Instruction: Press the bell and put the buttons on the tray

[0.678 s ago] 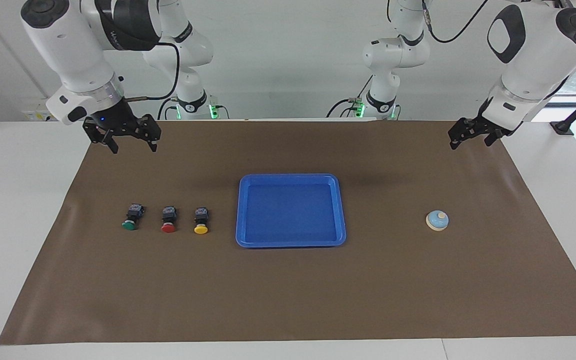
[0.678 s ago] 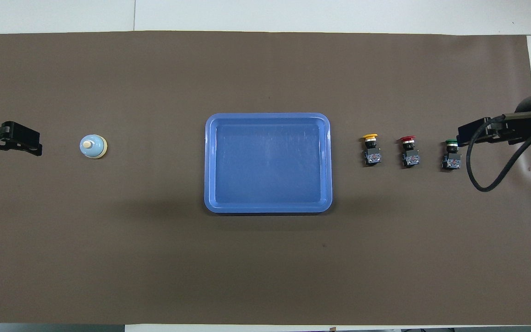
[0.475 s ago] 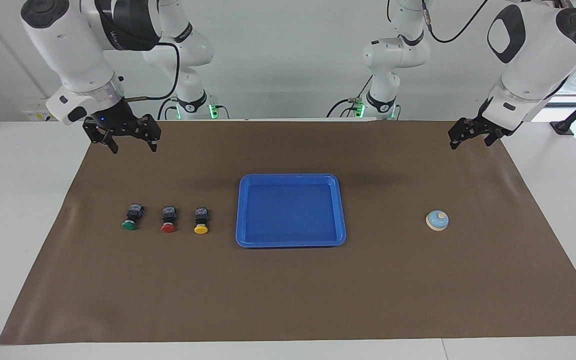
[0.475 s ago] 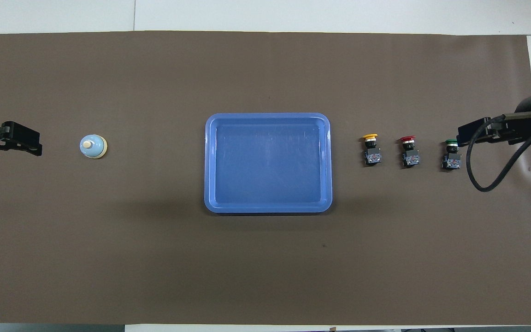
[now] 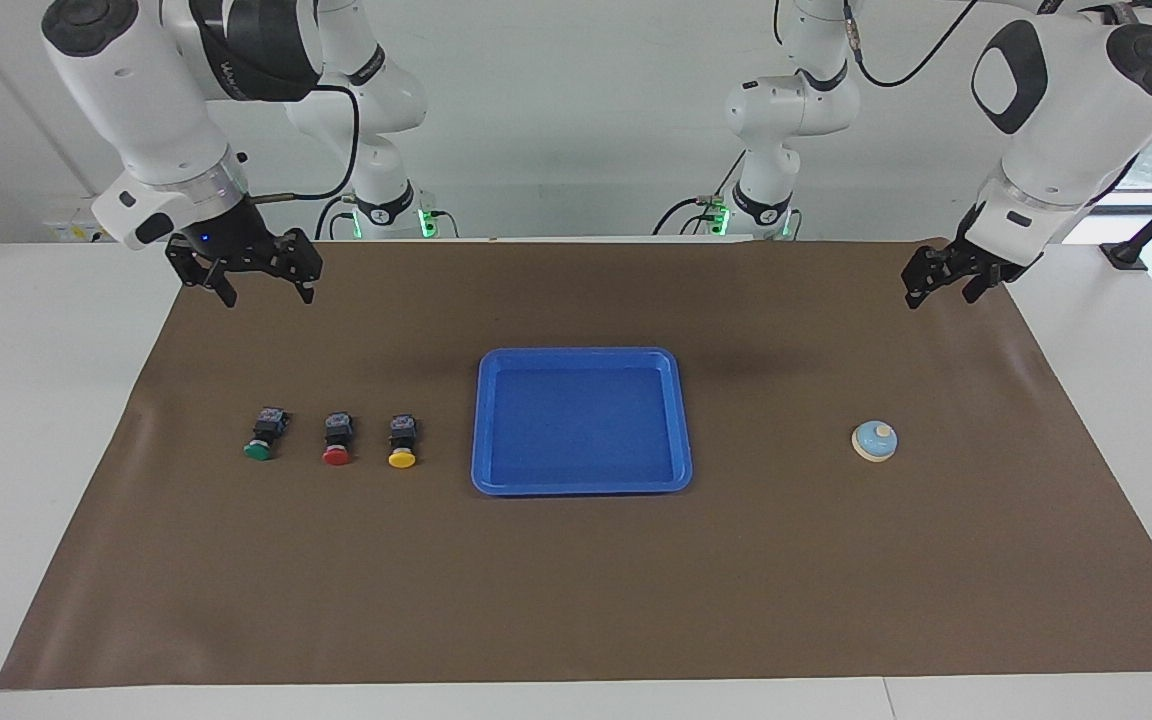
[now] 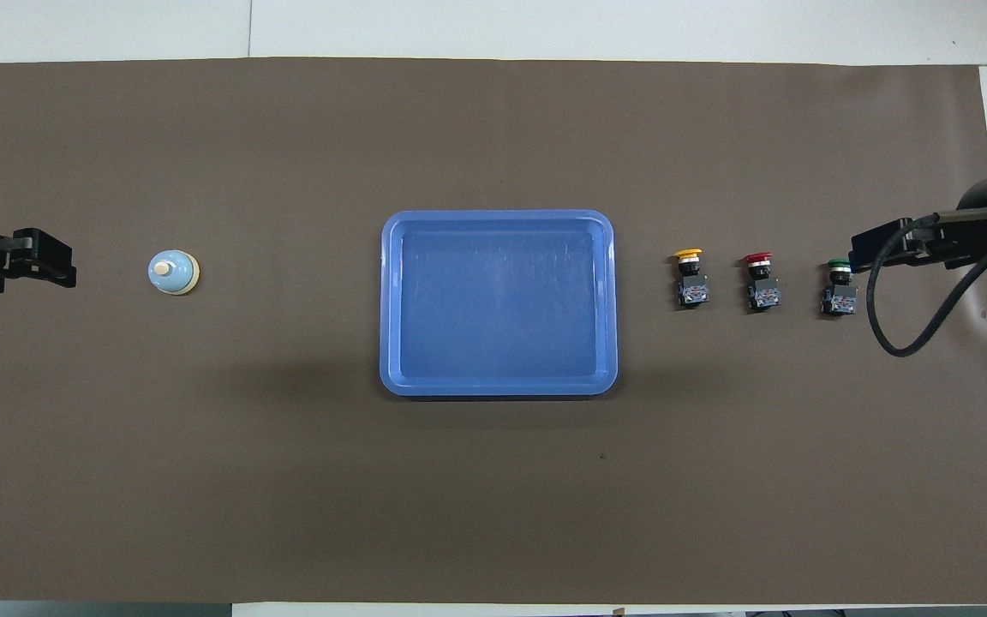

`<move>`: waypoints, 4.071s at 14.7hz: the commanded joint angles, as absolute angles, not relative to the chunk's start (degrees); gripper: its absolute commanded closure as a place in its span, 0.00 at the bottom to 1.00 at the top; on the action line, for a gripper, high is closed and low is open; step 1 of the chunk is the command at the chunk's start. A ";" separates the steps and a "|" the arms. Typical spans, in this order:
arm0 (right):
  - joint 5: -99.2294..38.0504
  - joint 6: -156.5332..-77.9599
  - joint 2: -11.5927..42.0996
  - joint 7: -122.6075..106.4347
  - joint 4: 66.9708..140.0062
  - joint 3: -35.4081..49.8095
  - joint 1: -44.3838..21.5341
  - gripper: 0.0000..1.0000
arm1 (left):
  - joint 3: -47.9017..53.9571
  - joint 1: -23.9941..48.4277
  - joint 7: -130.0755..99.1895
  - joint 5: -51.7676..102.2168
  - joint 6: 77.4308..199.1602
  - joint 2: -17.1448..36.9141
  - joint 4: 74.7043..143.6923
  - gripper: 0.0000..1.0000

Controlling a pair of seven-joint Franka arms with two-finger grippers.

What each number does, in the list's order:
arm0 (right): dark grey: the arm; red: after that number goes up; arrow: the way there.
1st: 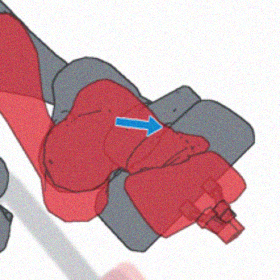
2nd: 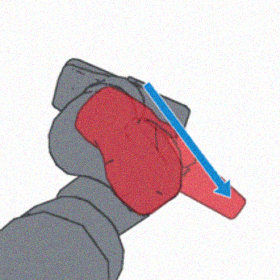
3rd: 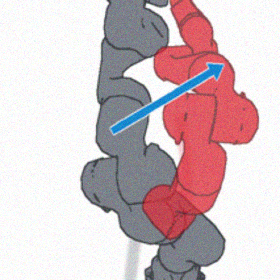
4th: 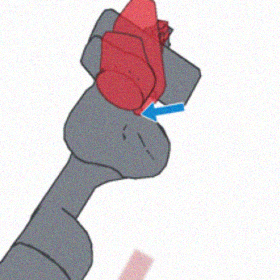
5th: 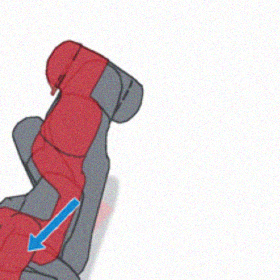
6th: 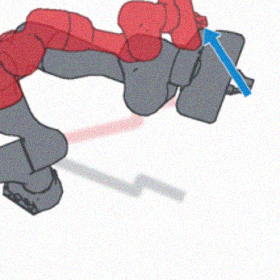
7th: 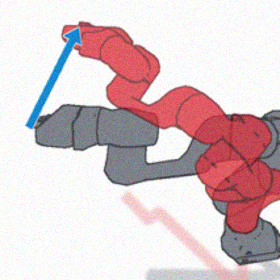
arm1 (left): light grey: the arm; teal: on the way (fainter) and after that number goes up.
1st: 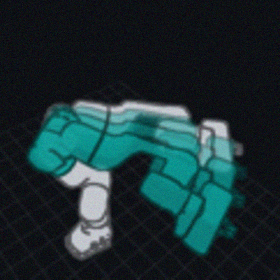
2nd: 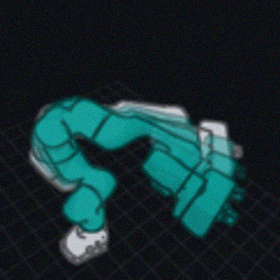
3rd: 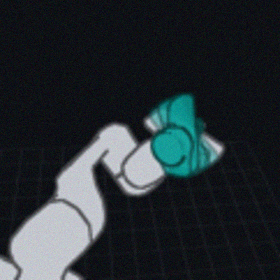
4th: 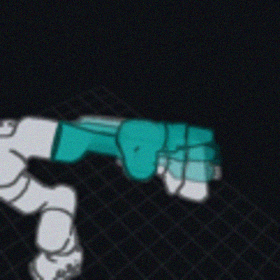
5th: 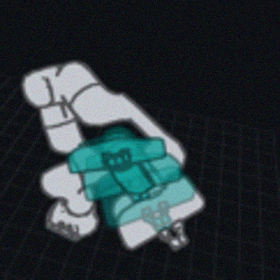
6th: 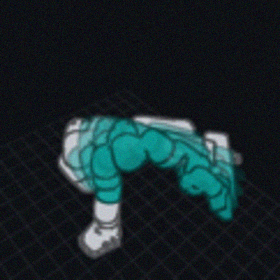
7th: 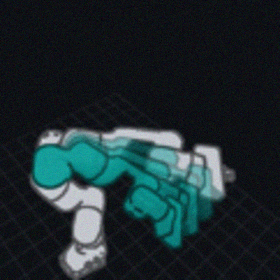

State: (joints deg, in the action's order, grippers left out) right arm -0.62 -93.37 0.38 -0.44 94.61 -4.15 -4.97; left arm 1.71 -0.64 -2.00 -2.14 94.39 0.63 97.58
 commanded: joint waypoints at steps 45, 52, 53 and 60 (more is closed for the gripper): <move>-0.35 -121.25 10.19 -11.25 107.91 -3.78 2.90 0.00 | 2.29 0.35 -2.99 -1.49 86.23 0.01 93.87 0.00; -0.35 -129.64 14.94 -13.80 115.84 -3.78 6.06 0.00 | 2.37 0.61 -2.46 -1.58 86.40 -1.14 94.66 0.00; -0.35 -129.81 14.94 -13.89 116.45 -3.78 6.06 0.00 | 2.37 0.79 -2.46 -1.50 86.57 -1.14 94.66 0.00; -0.35 -130.87 15.82 -13.62 119.00 -3.78 5.98 0.05 | 1.94 -0.09 -2.90 -1.58 86.49 -1.14 94.66 0.00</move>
State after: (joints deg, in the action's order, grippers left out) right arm -0.57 -129.36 16.03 -12.63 117.43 -4.25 5.32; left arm 2.55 -0.08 -2.39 -2.13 86.93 0.10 93.73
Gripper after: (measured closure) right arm 0.000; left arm 0.000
